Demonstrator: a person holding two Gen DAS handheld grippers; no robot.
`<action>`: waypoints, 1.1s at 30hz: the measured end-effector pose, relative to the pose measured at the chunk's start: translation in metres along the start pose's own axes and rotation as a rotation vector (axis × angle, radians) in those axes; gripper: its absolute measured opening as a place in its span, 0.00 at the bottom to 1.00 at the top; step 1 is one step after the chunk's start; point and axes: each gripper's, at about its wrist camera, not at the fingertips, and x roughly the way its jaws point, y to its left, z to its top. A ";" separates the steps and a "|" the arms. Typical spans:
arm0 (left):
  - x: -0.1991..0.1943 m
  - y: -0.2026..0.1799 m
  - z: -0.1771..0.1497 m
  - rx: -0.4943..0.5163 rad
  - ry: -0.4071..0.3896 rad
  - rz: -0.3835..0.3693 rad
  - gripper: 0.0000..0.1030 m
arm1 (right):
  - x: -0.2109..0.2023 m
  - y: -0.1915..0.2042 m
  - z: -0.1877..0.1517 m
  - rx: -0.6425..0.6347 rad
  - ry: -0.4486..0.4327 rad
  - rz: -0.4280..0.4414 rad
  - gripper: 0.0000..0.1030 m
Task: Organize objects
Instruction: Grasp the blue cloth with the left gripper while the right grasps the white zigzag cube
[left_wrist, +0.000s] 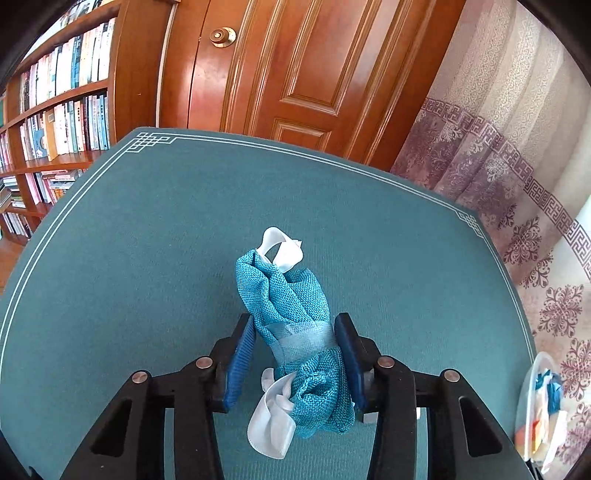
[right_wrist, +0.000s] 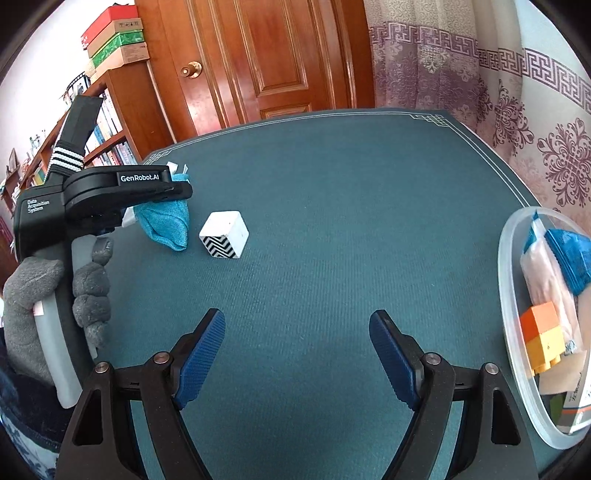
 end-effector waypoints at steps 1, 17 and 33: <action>-0.003 0.002 0.001 -0.002 -0.012 0.004 0.46 | 0.004 0.005 0.003 -0.011 0.000 0.002 0.79; -0.016 0.019 0.008 -0.030 -0.059 0.041 0.46 | 0.073 0.045 0.048 -0.072 0.041 0.011 0.70; -0.017 0.009 0.005 -0.001 -0.072 0.034 0.46 | 0.072 0.053 0.045 -0.132 0.056 -0.037 0.30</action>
